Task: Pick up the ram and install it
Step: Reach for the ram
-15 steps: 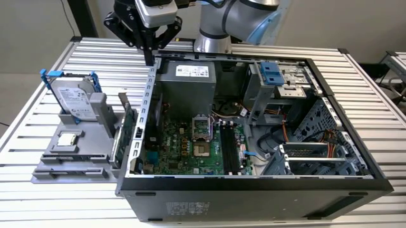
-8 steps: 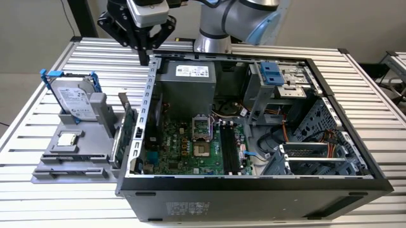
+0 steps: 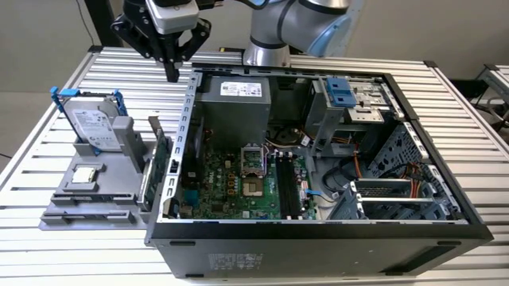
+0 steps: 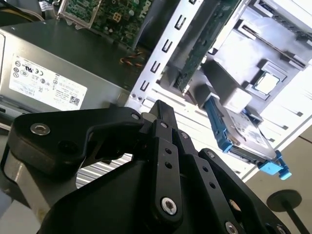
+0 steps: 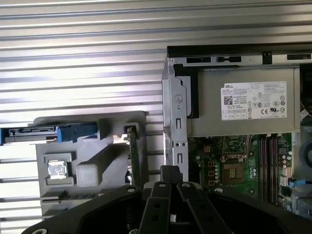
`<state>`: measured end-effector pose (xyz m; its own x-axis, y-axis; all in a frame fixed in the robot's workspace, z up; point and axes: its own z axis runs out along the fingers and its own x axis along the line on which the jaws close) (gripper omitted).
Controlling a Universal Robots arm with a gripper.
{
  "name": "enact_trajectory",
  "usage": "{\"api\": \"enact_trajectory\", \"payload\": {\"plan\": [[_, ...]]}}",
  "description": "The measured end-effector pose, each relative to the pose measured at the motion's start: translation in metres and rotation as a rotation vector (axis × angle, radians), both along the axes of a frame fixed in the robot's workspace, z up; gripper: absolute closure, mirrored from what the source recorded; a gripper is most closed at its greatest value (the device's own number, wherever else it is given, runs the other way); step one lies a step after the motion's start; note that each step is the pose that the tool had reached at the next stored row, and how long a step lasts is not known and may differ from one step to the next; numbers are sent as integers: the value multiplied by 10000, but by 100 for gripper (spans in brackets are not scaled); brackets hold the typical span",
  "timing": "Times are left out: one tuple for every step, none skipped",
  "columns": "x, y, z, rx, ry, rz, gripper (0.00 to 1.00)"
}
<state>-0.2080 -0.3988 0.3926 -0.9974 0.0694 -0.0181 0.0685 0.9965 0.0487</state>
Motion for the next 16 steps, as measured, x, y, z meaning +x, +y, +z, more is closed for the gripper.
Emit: {"api": "enact_trajectory", "payload": {"plan": [[-20, 0, 0, 0, 0, 1, 100], [-41, 0, 0, 0, 0, 1, 100], [-61, 0, 0, 0, 0, 1, 100], [-82, 0, 0, 0, 0, 1, 100], [-101, 0, 0, 0, 0, 1, 100], [-122, 0, 0, 0, 0, 0, 100], [-143, 0, 0, 0, 0, 0, 100], [-165, 0, 0, 0, 0, 0, 100], [-186, 0, 0, 0, 0, 0, 100], [-207, 0, 0, 0, 0, 1, 100], [-228, 0, 0, 0, 0, 1, 100], [-250, 0, 0, 0, 0, 1, 100], [-274, 0, 0, 0, 0, 1, 100], [-297, 0, 0, 0, 0, 1, 100], [-321, 0, 0, 0, 0, 1, 100], [-343, 0, 0, 0, 0, 1, 100]]}}
